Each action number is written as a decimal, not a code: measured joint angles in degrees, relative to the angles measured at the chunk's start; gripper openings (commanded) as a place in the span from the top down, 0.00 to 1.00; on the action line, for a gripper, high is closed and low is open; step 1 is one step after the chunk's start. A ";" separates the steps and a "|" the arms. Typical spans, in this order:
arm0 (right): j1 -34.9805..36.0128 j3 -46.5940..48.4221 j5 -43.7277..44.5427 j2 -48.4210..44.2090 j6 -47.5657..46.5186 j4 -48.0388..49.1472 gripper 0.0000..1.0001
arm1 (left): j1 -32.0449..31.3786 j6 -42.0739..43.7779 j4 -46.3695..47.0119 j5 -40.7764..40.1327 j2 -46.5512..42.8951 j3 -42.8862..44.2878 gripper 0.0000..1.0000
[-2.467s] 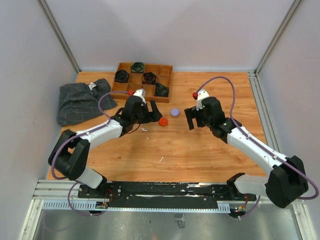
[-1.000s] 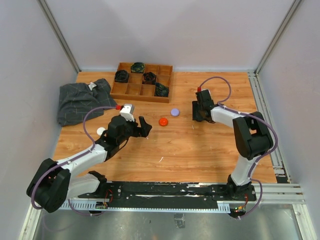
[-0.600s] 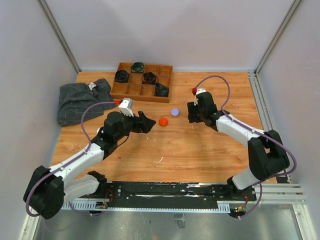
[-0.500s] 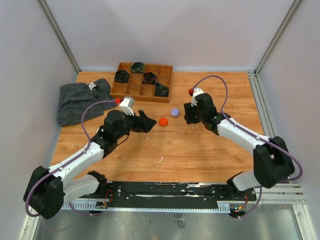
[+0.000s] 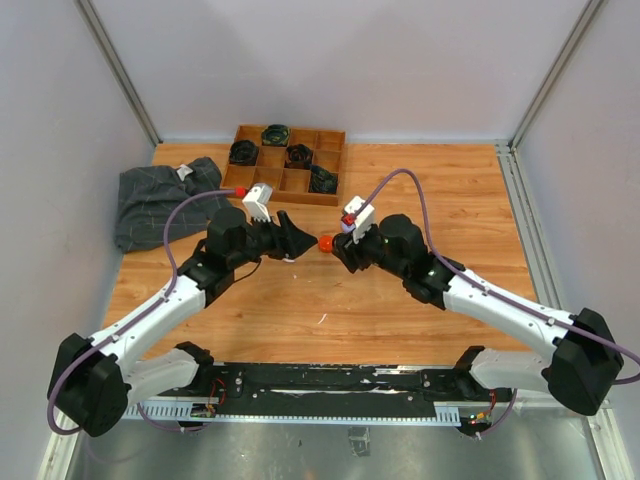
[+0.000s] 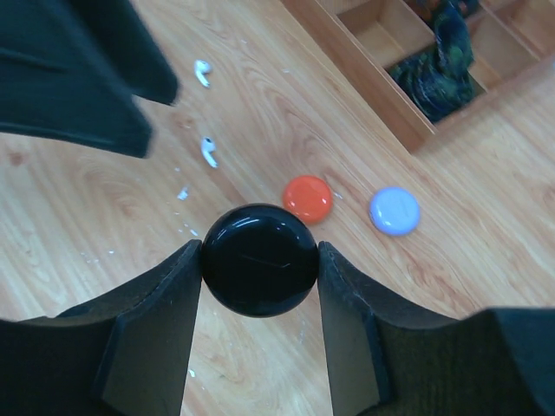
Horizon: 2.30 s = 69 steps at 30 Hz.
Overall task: Insert the wireless bluetooth earbuds into the charging case
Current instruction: Pick up the charging case at the center of the board, then open the charging case.
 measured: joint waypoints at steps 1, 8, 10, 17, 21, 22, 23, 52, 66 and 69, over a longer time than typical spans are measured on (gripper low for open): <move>0.83 -0.63 -0.42 -0.66 -0.92 0.94 0.62 | 0.00 -0.48 0.00 0.50 0.15 0.02 0.39; 5.70 -3.87 -2.62 -2.58 -5.60 6.34 0.62 | 0.00 -4.26 0.81 6.05 1.44 0.04 0.46; 6.78 -4.11 -3.08 -2.60 -6.58 7.34 0.62 | 0.00 -5.33 1.53 7.87 1.70 0.04 0.47; 7.89 -4.11 -4.07 -2.60 -8.76 9.20 0.62 | 0.00 -7.93 4.72 13.11 2.14 -0.13 0.55; 8.50 -4.11 -4.76 -2.58 -9.18 9.62 0.62 | 0.00 -8.37 5.53 14.91 2.86 -0.59 0.58; 8.50 -4.11 -4.92 -2.56 -9.31 9.57 0.62 | 0.00 -8.55 5.62 15.41 3.08 -0.66 0.60; 8.50 -4.11 -4.98 -2.56 -9.42 9.55 0.62 | 0.00 -8.59 5.75 15.74 3.30 -0.66 0.61; 1.66 -2.91 -21.62 -6.58 -10.67 7.23 0.19 | 0.00 13.27 -0.90 13.33 -5.16 0.02 1.00; -7.56 -2.08 -45.53 -4.39 5.27 15.61 0.28 | 0.00 21.88 9.68 22.84 -11.91 -1.14 1.00; -7.63 -2.08 -47.52 -3.65 8.11 18.08 0.32 | 0.00 21.77 11.78 24.87 -11.69 -1.81 1.00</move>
